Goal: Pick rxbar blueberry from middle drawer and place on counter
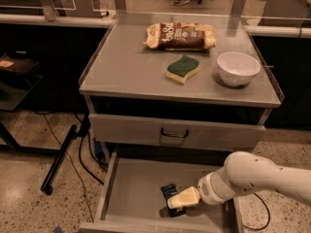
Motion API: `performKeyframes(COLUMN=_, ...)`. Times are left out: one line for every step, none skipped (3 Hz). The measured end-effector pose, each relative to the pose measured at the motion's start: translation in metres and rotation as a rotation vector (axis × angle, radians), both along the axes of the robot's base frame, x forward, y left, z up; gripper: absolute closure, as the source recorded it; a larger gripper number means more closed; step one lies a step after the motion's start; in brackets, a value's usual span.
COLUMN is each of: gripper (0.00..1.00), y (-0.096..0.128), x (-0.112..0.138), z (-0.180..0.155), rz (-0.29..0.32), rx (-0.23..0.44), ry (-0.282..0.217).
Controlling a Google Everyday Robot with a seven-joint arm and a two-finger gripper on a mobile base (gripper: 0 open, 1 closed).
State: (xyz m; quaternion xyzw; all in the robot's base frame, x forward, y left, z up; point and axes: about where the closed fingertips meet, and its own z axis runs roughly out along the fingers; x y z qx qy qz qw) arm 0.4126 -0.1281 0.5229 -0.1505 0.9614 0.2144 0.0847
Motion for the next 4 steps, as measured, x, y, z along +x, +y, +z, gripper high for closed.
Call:
performKeyframes(gripper=0.0, y=0.002, x=-0.011, z=-0.032, rz=-0.048, rx=0.034, ry=0.037)
performKeyframes(gripper=0.0, y=0.003, x=-0.011, z=-0.034, rz=-0.049, rx=0.036, ry=0.038)
performKeyframes(gripper=0.0, y=0.01, x=-0.016, z=-0.047, rz=-0.059, rx=0.049, ry=0.059)
performKeyframes(gripper=0.0, y=0.024, x=-0.018, z=-0.071, rz=-0.104, rx=0.071, ry=0.083)
